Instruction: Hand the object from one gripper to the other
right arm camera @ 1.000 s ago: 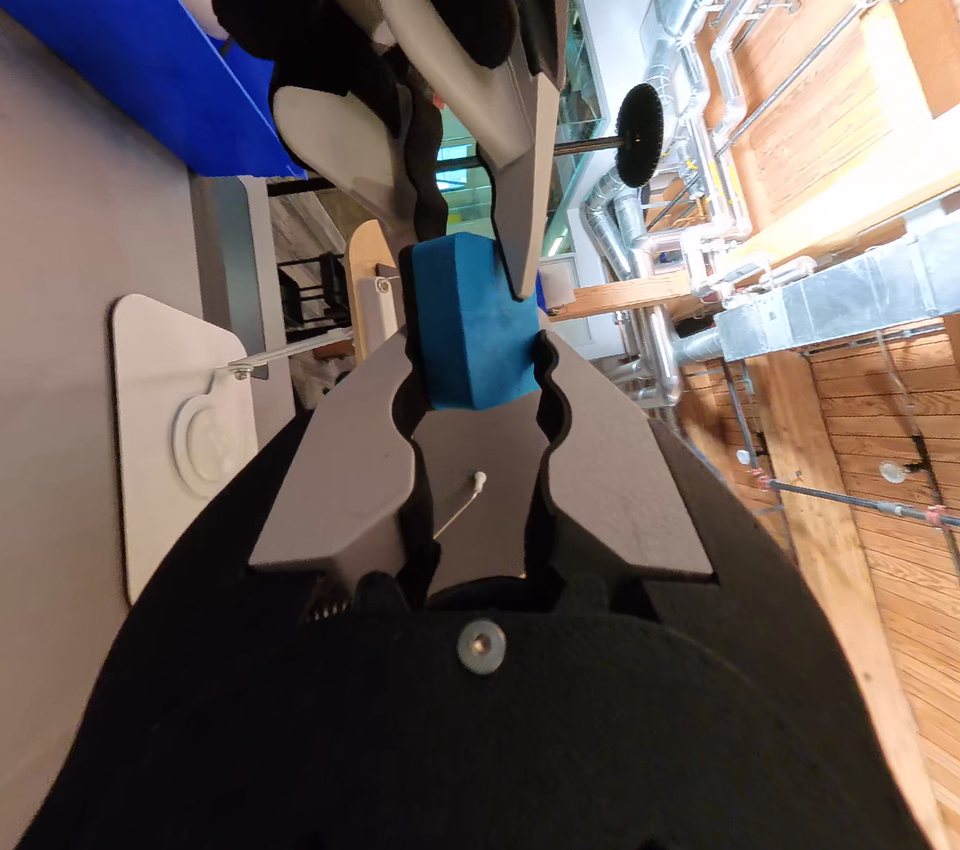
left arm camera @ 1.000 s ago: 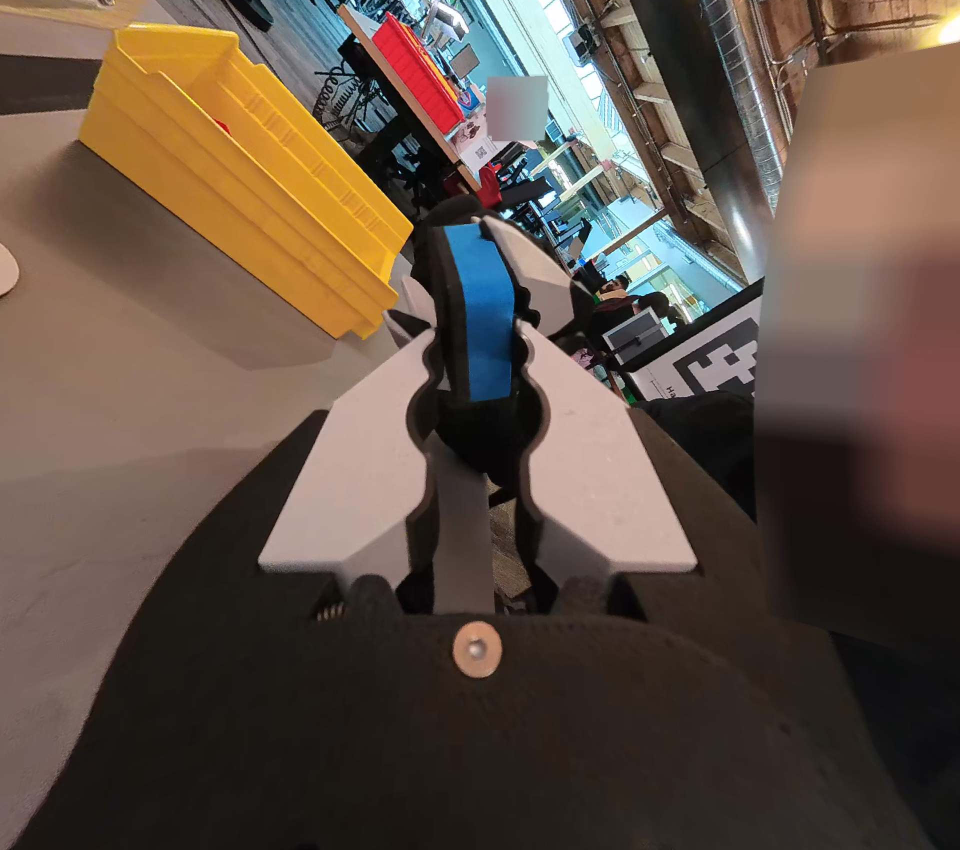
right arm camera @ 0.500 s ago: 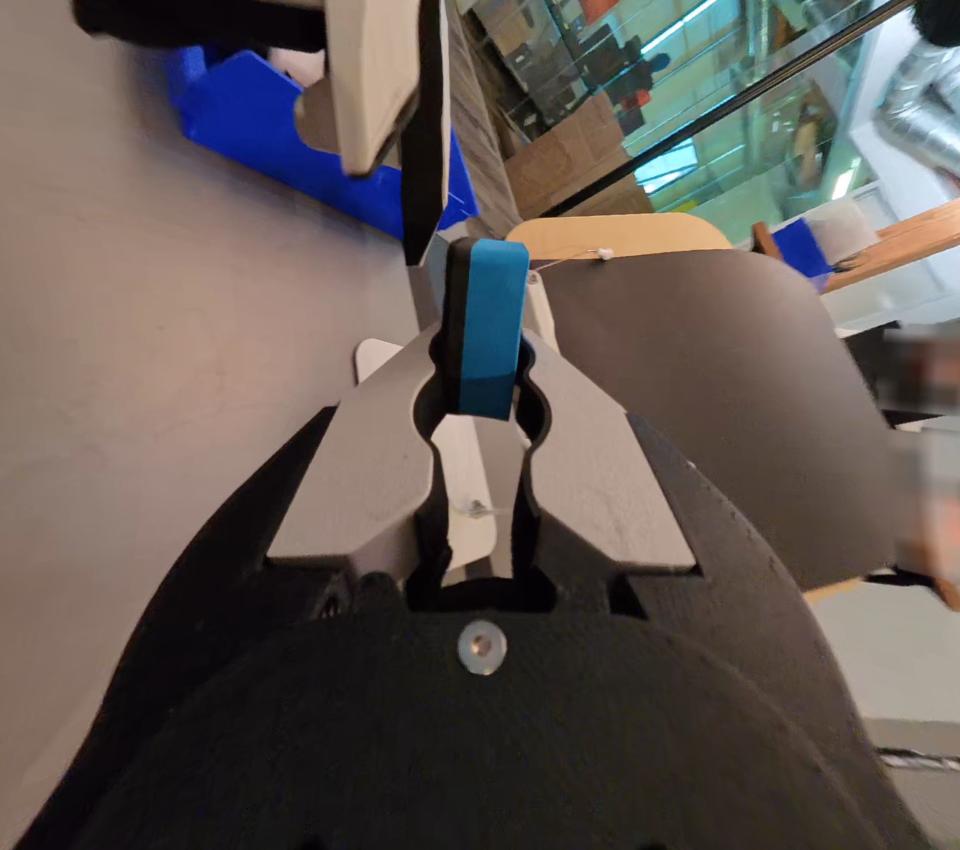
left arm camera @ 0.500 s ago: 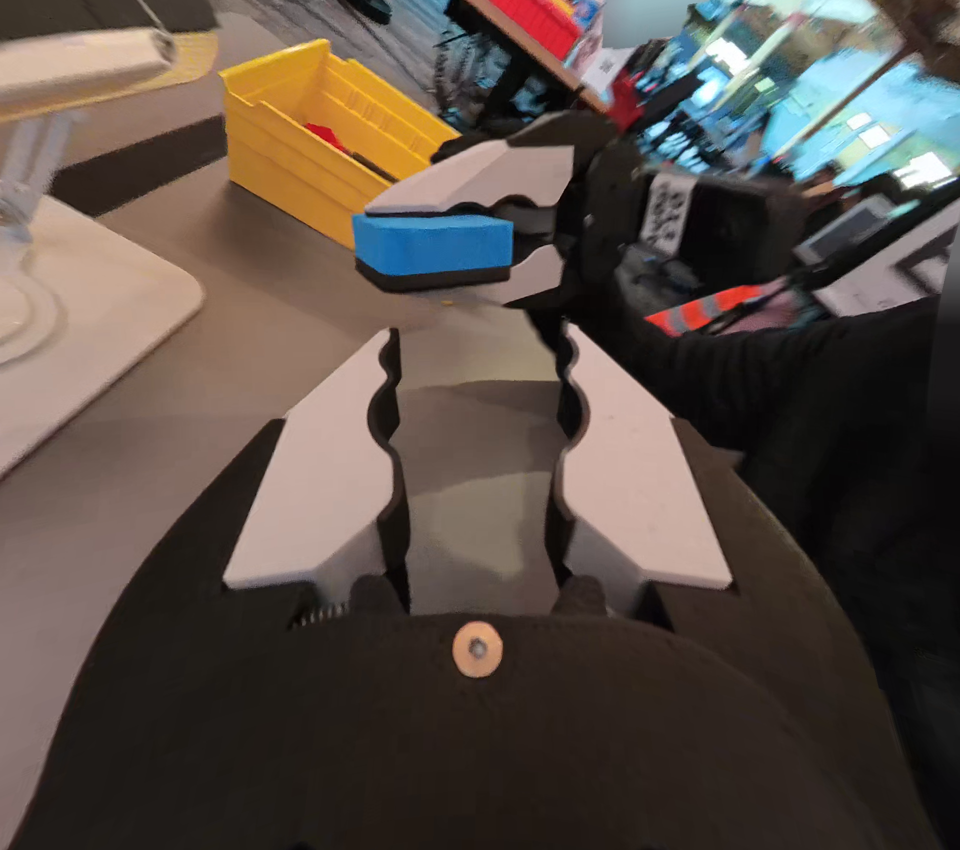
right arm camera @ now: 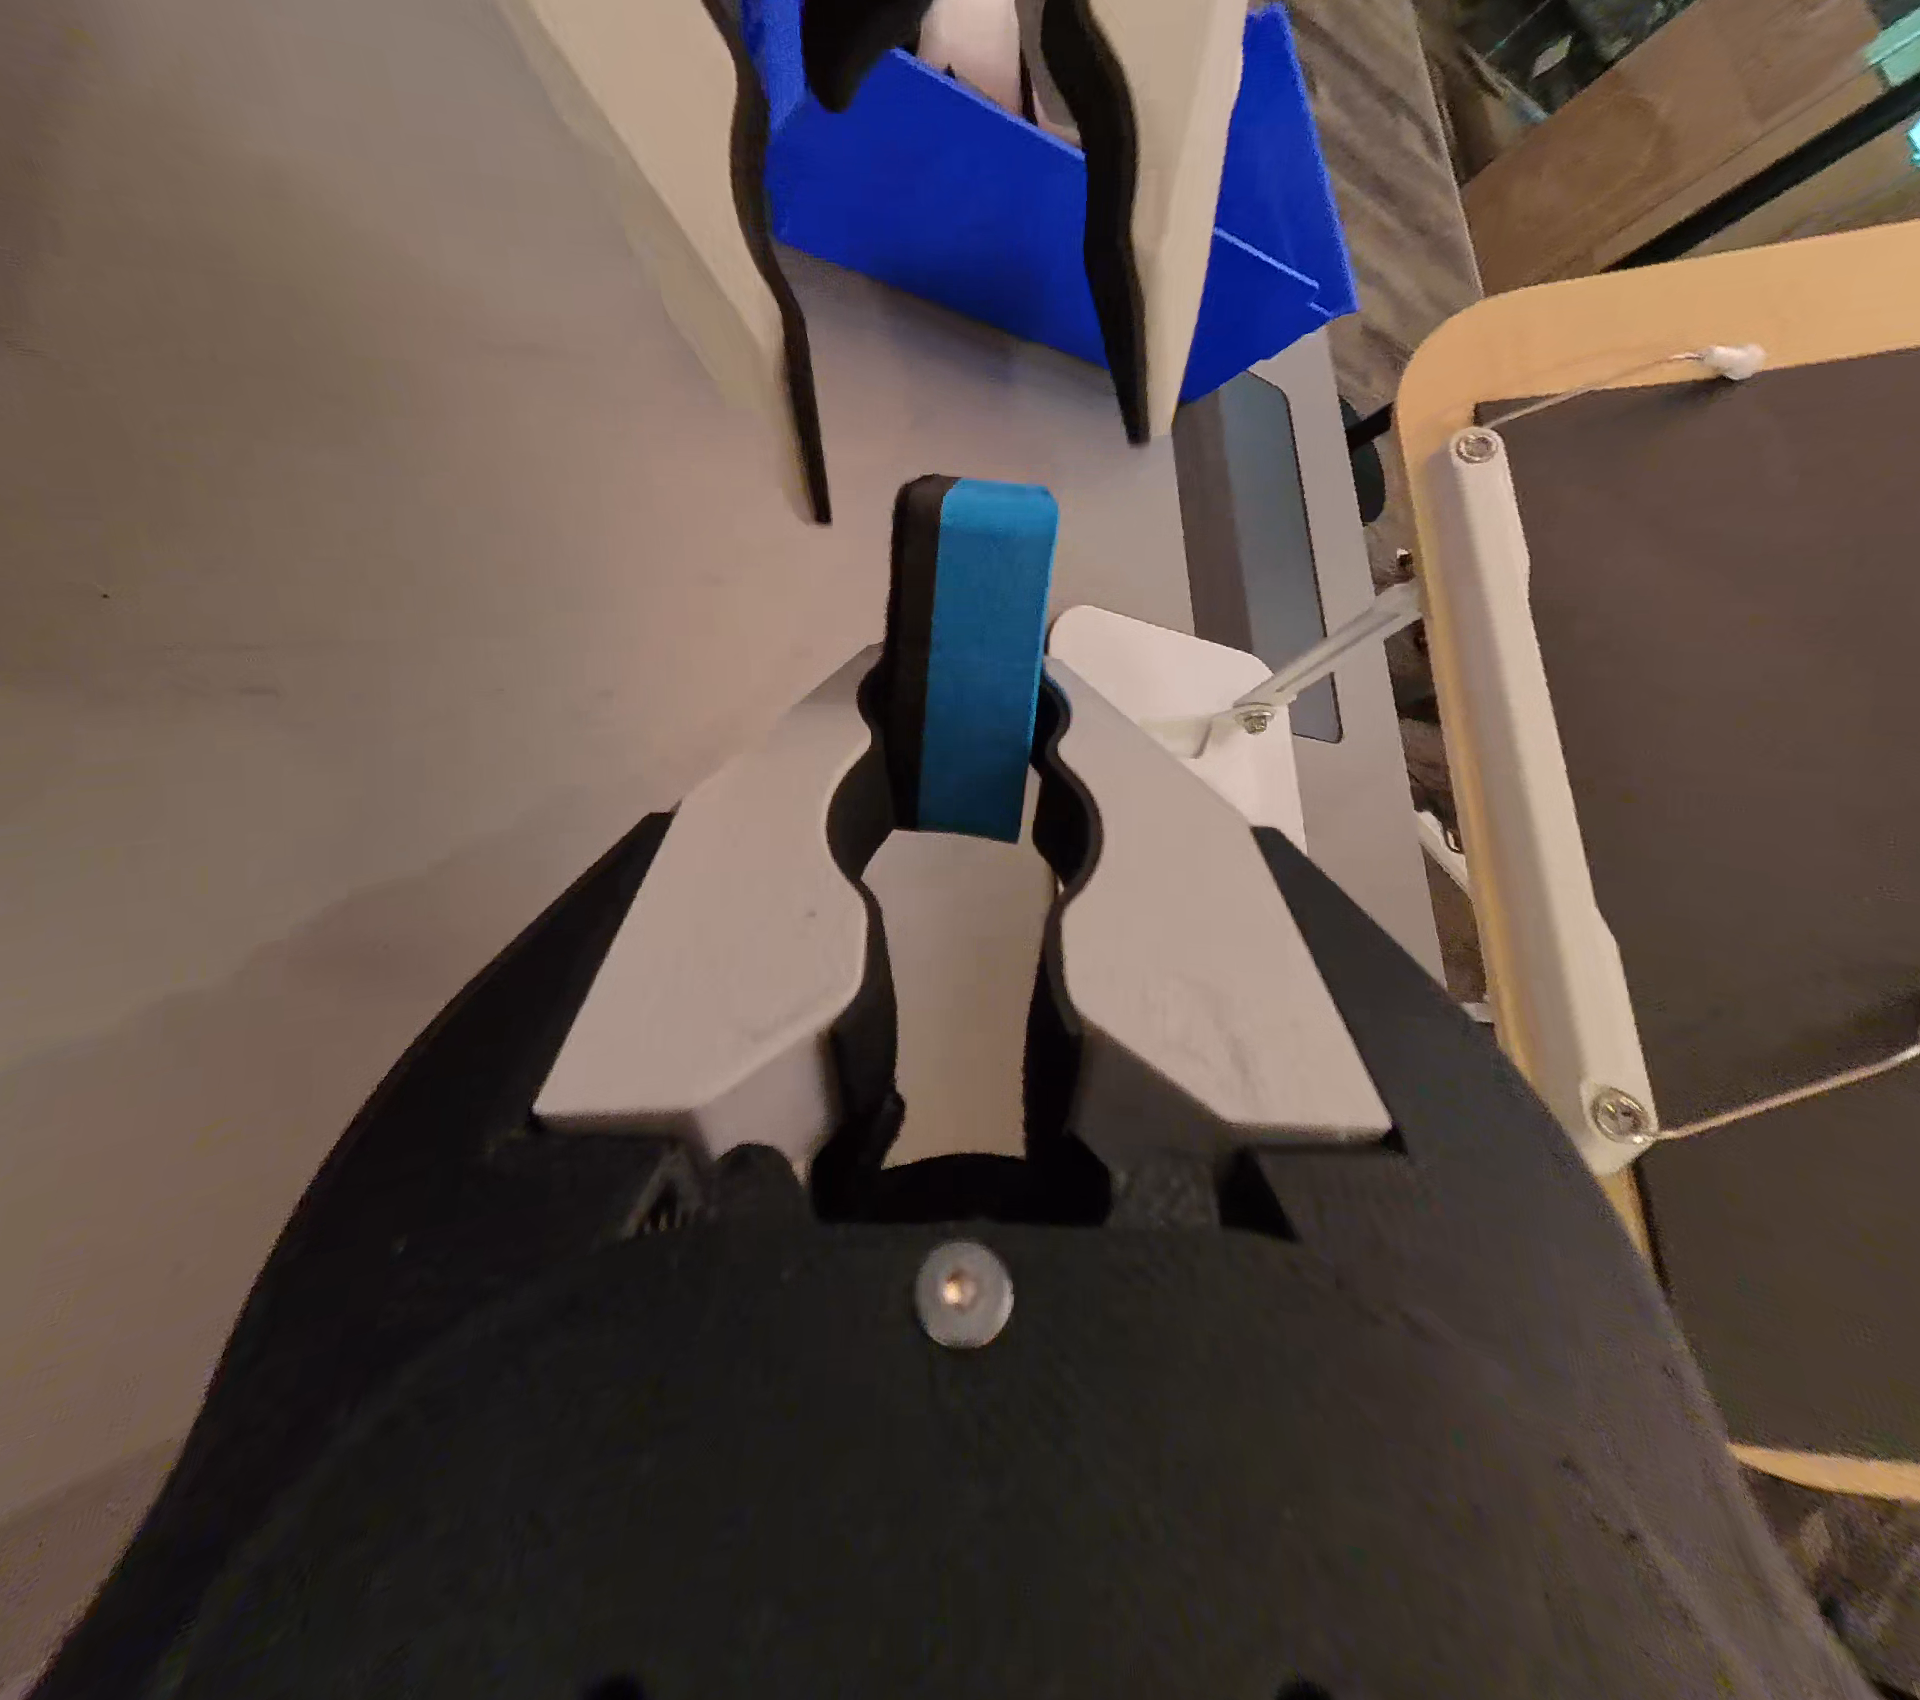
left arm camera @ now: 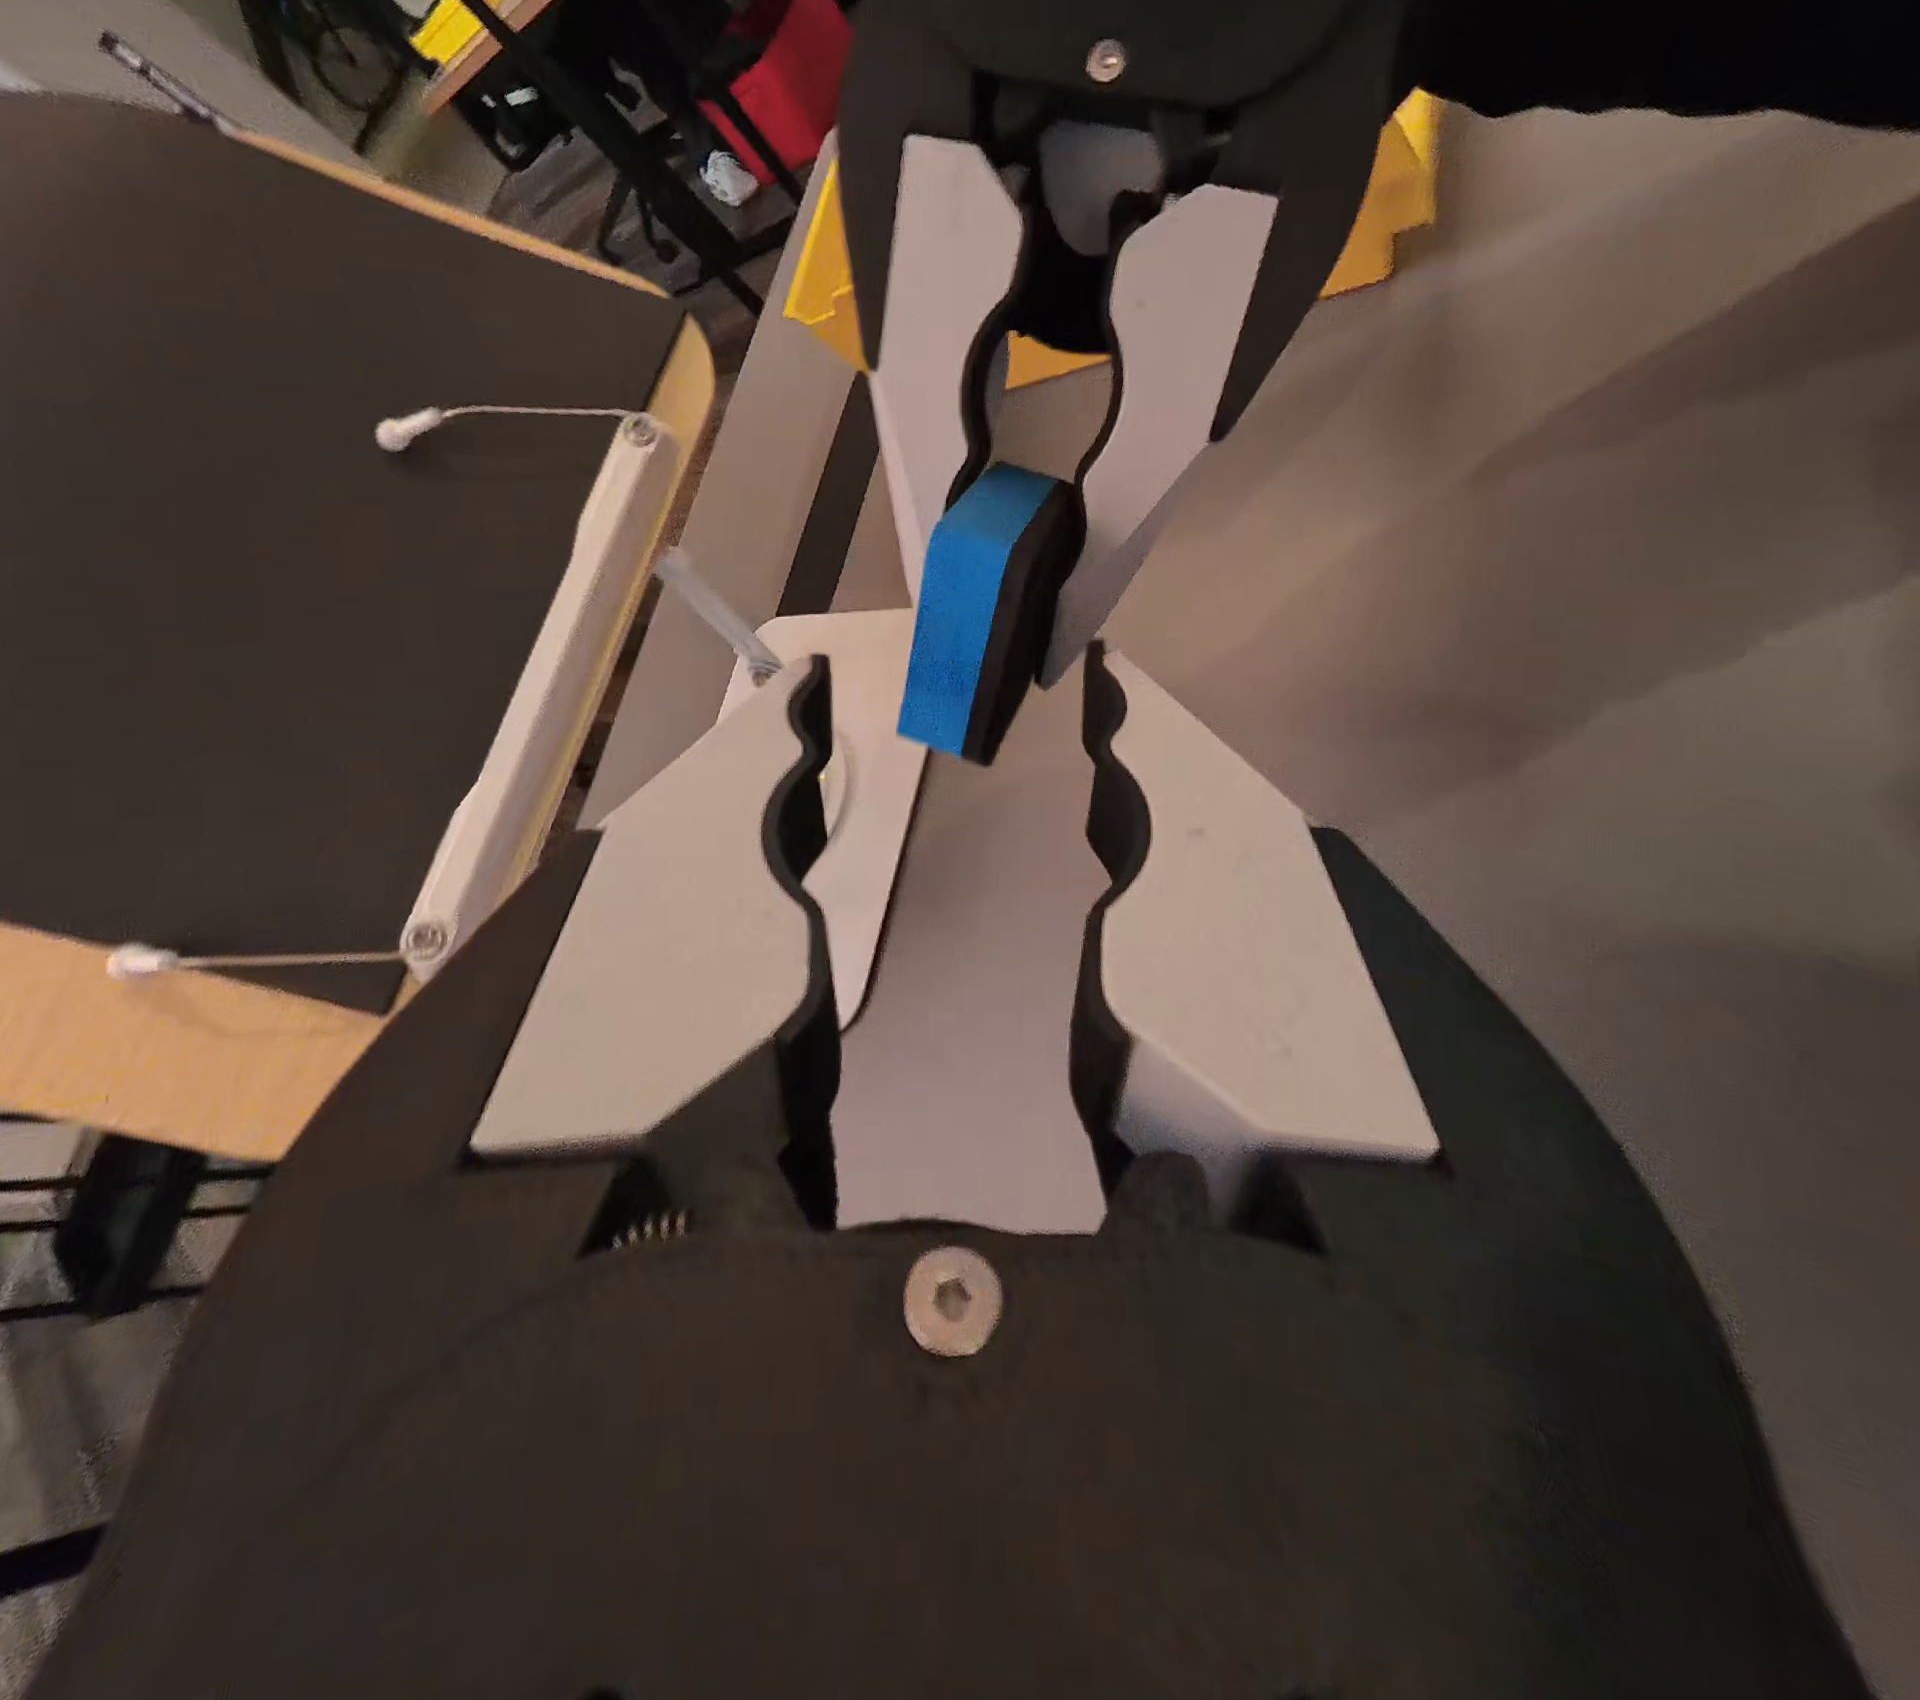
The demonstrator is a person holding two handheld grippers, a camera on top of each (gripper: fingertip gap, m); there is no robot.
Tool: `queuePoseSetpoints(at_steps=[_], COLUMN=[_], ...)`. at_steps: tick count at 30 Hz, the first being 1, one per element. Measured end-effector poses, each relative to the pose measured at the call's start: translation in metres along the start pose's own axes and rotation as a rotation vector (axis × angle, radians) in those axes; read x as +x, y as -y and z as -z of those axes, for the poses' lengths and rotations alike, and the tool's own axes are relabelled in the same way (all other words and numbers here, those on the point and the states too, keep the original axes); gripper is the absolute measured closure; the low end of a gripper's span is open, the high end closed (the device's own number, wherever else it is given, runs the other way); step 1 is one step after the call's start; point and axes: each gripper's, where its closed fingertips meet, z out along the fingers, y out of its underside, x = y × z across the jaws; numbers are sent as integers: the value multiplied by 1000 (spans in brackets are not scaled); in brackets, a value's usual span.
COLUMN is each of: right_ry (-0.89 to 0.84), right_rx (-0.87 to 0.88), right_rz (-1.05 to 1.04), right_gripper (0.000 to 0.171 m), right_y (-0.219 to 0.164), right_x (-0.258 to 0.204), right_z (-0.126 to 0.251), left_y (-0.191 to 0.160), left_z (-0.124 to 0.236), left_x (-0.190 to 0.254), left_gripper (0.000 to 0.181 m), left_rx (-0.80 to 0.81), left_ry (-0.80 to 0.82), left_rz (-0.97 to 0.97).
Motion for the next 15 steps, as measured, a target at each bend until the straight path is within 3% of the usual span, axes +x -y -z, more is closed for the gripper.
queuePoseSetpoints(at_steps=[6,10,11,15], right_ry=[22,-17,-47,-180], right_rx=[-4,5,6,12], right_rz=[15,28,38,103], right_gripper=[152,151,148,104], right_y=[1,3,3,6], right_x=[-6,0,4,22], right_z=[-2,-2,-2,1], left_y=[1,1,-1,2], left_z=[-12,-12,-11,-6], left_x=[10,7,4,-3], left_gripper=[157,160,160,161], left_rx=[-38,-27,-36,21], left_ry=[-7,-7,3,-57], left_rz=[-119,-96,-84,147])
